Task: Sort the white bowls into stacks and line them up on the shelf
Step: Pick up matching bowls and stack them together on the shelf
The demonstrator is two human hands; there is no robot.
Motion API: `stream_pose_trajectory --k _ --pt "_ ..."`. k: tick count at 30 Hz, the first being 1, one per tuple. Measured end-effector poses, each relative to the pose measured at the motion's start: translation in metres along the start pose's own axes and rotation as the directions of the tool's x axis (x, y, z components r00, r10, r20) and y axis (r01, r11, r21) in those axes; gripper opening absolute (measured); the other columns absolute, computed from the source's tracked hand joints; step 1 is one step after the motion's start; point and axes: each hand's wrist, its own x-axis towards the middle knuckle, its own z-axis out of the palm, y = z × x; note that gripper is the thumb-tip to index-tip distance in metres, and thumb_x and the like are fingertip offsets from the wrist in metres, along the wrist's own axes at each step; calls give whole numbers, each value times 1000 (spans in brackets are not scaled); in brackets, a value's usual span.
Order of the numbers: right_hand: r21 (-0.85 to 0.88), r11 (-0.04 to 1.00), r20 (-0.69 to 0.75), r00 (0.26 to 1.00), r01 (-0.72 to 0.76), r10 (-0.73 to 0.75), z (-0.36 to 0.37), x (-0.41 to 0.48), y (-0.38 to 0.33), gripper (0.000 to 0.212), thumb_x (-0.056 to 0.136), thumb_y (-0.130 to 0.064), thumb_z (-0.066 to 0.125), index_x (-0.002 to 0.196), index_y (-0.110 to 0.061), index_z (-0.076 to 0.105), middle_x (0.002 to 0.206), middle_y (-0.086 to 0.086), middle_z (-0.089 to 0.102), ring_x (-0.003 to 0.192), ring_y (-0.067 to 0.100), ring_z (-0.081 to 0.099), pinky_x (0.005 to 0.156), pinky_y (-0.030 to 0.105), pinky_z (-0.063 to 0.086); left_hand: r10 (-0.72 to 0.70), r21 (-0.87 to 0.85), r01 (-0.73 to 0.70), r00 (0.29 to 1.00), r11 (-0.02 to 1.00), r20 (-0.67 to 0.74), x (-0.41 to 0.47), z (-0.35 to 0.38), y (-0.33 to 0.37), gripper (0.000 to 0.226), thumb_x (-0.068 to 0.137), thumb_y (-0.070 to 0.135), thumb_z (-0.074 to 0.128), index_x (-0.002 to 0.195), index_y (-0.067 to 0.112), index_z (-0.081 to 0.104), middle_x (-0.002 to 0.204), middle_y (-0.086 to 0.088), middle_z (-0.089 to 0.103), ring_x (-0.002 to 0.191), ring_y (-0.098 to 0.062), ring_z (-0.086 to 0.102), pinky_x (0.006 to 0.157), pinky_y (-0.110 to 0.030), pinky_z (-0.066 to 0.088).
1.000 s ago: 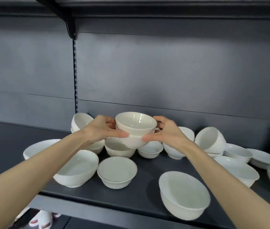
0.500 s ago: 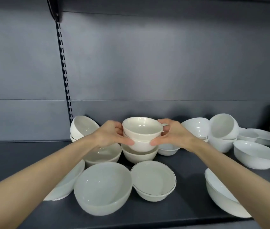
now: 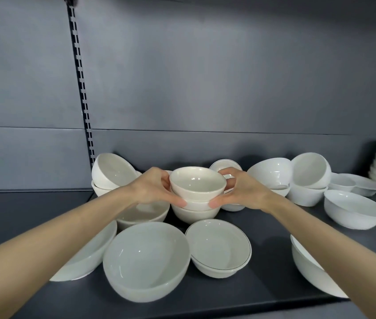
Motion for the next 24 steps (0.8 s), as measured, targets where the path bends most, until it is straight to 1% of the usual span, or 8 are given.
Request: stream_pose_trajectory --k 6,11,14,16,19,21,23,24 --pt "-13 1000 11 1000 7 -6 3 1 2 78 59 -24 91 124 -26 49 110 -4 68 98 10 63 90 25 46 -47 32 48 998 998 -32 4 1 -7 43 59 8 90 93 -5 67 89 -14 72 73 -14 62 75 -27 51" --pt "-45 999 32 999 1 0 2 1 0 78 61 -25 90 126 -25 46 111 -5 68 99 8 62 83 19 45 -47 25 47 999 999 -29 6 3 -9 32 61 6 89 83 4 65 75 1 66 65 -7 58 62 -14 46" --pt "-88 996 56 998 16 -11 2 -2 -6 70 66 -22 88 122 -22 46 116 -2 65 102 10 60 77 12 43 -48 34 49 999 998 -22 3 3 -7 28 64 8 88 81 9 66 80 0 67 69 -8 58 66 -15 47" --pt "-136 990 60 998 25 -17 1 -4 -10 72 68 -23 86 124 -22 42 117 -2 62 106 13 57 77 14 43 -47 39 47 999 998 -15 -2 2 -4 23 67 9 86 80 13 67 87 -2 70 77 -11 61 71 -15 49" --pt "-169 985 33 999 25 -19 -2 -9 -14 86 68 -25 86 138 -18 36 113 -7 55 105 12 53 88 20 41 -70 76 75 995 994 -71 -12 -2 1 29 71 14 84 95 8 68 91 -3 68 83 -14 61 52 -6 42" --pt "-190 981 14 999 43 -41 -6 -16 -18 89 68 -27 86 141 -17 36 124 -3 50 108 12 50 96 24 42 -73 122 90 987 988 -143 -21 -6 4 38 73 20 83 104 9 64 93 -2 68 84 -16 63 49 -11 46" --pt "-234 967 -10 995 97 -102 -10 -24 -23 81 71 -29 84 138 -16 42 128 -4 48 112 12 47 97 24 40 -34 158 68 977 985 -208 -30 -11 8 35 73 22 83 101 12 65 89 2 68 89 -23 67 71 -31 58" --pt "-256 958 -27 989 131 -143 -11 -27 -26 74 72 -29 83 135 -16 46 126 -5 50 113 12 47 95 23 39 -13 180 58 971 982 -238 -36 -12 10 31 73 23 82 98 14 66 89 3 68 92 -26 67 80 -40 57"
